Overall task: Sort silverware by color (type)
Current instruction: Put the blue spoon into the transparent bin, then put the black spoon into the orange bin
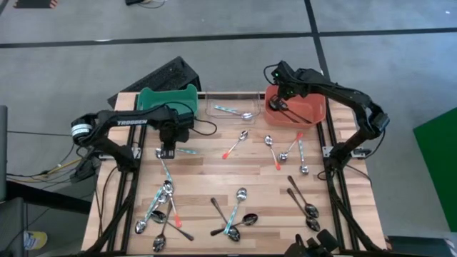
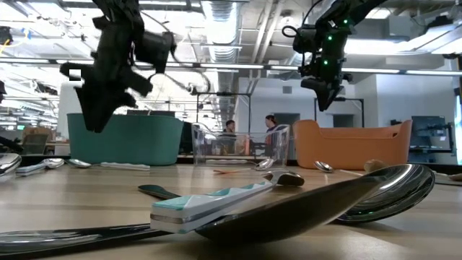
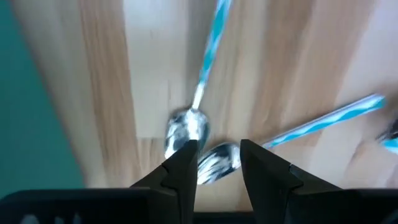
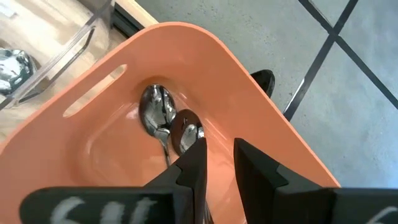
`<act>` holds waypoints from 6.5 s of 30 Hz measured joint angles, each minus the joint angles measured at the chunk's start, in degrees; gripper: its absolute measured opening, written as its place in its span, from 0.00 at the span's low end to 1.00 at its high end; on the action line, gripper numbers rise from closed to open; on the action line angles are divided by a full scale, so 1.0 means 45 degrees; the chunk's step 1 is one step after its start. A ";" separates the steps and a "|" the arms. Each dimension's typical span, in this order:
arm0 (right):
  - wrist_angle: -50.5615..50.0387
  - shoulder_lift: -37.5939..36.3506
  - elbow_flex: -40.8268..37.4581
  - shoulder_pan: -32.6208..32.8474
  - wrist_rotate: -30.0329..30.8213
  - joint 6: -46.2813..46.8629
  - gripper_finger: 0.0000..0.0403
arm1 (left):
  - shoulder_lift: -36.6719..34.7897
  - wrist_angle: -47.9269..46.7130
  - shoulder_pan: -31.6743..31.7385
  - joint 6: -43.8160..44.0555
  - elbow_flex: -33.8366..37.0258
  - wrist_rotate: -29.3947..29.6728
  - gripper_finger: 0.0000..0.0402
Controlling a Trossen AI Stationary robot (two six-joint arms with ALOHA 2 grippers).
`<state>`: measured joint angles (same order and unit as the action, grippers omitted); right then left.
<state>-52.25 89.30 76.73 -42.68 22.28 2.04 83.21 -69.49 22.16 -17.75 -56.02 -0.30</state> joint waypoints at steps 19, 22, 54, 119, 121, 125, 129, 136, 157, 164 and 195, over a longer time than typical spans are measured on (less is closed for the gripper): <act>0.0102 0.0000 0.0000 0.0185 -0.0016 0.0181 0.25 | 0.1276 0.3103 -0.1293 -0.1737 0.0225 0.0506 0.27; 0.0051 0.0000 0.0000 0.0305 -0.0023 0.0204 0.25 | 0.1845 0.3118 -0.1293 -0.2088 0.0225 0.0218 0.27; -0.0011 0.0000 0.0000 0.0476 -0.0067 0.0209 0.25 | 0.4229 0.4471 -0.1560 -0.1696 0.0152 -0.0495 0.15; 0.0007 0.0000 0.0000 0.0597 -0.0035 0.0544 0.25 | 0.5372 1.0297 0.2083 -0.1429 -0.7148 -0.1792 0.02; 0.0016 0.0000 0.0000 0.0613 -0.0034 0.0545 0.25 | 0.5739 1.0184 0.2068 -0.1355 -0.7157 -0.1840 0.02; 0.0003 0.0000 0.0000 0.0718 -0.0042 0.0591 0.25 | 0.6056 0.9988 0.1971 -0.1128 -0.7152 -0.1840 0.02; 0.0006 0.0000 0.0000 0.0793 -0.0077 0.0937 0.25 | 0.6338 0.9931 0.1966 -0.1148 -0.7172 -0.1559 0.03; -0.0028 0.0000 0.0000 0.1113 -0.0081 0.1147 0.25 | 0.6528 0.9833 0.2030 -0.1022 -0.7167 -0.1495 0.14; -0.1758 0.0000 0.0000 0.3028 0.0105 0.2919 0.25 | 0.4520 0.9812 0.1996 -0.0603 -0.7148 -0.0855 0.19; -0.1710 0.0000 0.0000 0.3889 0.0042 0.3622 0.25 | 0.2400 0.7528 0.1968 -0.0599 -0.7152 -0.0095 0.19; -0.5782 -0.0010 -0.1372 1.0307 -0.4626 1.1890 0.25 | -0.0833 0.3572 0.2030 -0.0630 -0.7157 0.1687 0.19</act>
<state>-78.27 89.25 70.56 3.71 1.46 55.55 79.46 -53.41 31.29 -20.59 -88.23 7.29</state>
